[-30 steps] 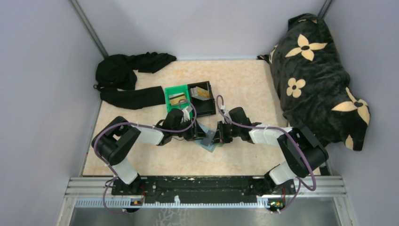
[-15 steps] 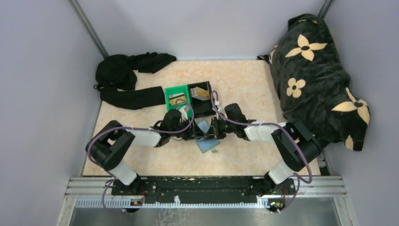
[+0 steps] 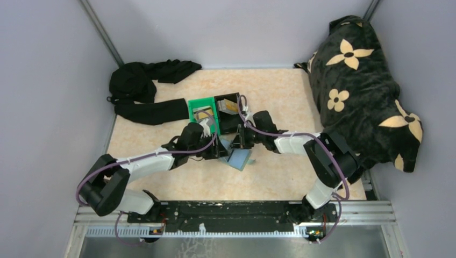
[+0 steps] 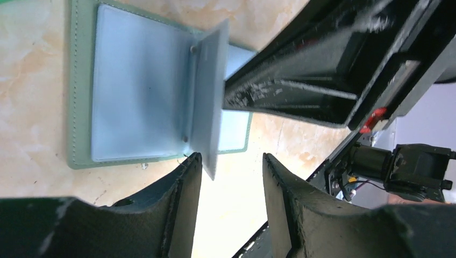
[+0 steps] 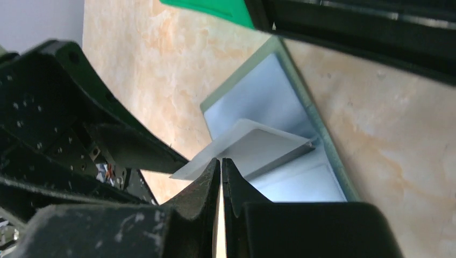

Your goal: Take the credit cards out of the card holder

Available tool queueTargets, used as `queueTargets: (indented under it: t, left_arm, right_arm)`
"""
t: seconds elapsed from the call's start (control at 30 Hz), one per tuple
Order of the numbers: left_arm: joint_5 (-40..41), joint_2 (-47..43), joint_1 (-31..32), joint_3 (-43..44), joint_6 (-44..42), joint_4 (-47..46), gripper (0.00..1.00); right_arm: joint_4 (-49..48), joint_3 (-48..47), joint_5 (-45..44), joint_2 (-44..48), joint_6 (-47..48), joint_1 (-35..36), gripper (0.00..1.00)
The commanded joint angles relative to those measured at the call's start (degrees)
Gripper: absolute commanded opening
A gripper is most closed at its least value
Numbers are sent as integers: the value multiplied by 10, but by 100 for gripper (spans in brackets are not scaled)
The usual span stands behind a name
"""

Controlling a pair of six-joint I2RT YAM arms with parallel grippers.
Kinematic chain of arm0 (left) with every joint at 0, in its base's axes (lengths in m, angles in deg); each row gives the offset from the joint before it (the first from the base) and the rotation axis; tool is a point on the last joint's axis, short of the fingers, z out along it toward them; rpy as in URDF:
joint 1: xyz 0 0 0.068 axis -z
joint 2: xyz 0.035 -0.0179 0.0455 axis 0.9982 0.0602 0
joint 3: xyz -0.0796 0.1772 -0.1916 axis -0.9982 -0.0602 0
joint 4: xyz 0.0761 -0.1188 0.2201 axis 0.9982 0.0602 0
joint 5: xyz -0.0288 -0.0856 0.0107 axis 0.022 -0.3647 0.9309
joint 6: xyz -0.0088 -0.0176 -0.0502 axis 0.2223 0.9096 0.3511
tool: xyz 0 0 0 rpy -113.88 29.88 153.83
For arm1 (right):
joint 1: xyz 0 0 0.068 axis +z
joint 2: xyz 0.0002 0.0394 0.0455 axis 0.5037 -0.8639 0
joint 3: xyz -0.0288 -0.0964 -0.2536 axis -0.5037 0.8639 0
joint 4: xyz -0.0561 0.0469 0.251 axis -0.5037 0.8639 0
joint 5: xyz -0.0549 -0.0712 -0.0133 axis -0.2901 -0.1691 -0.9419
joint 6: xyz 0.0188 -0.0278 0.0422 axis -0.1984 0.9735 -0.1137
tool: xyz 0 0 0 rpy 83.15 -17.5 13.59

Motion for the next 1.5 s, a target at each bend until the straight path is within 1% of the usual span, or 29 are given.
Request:
queueTargets:
  t: [0.0,0.13,0.3,0.37,0.5,0.57,0.63,0.77,0.87,1.0,1.13,1.27,1.37,1.47]
  left_arm:
    - [11,-7,2,9,-14,30,52]
    - [39,-31,2,15,-18,56,51]
    - [108,-88,2,45,-42,134,51]
    - [136,-108,2,59,-53,161,50]
    - [165,-121,2,60,-73,170,49]
    - [155,-114,2,55,-74,156,48]
    - [125,-101,2,32,-76,101,47]
    - [75,-53,2,-9,-69,13,45]
    - [77,-11,-2,-24,-82,-26,42]
    - [51,26,-10,-31,-89,-66,40]
    - [56,51,-11,-34,-84,-71,37]
    - [61,57,-11,-40,-85,-73,36]
    - [58,62,-11,-43,-80,-78,36]
    - [48,73,-11,-43,-74,-87,35]
  right_arm:
    - [-33,-45,-6,-39,14,1,6]
    - [-37,-53,-5,-63,17,1,6]
    - [-51,-46,-1,-78,9,1,9]
    - [-55,-39,-5,-73,4,1,12]
    - [-59,-22,-12,-47,-3,1,20]
    - [-51,-19,-15,-38,-3,1,23]
    - [-46,-15,-13,-30,-5,1,31]
    - [-49,2,-18,-13,-17,1,42]
    - [-40,13,-36,21,-13,1,43]
    - [-36,15,-32,18,-11,1,43]
    - [-65,22,-19,-2,-25,1,43]
    - [-82,35,-20,-3,-35,1,43]
    - [-70,37,-31,-3,-33,1,51]
    - [-72,36,-33,-33,-33,1,55]
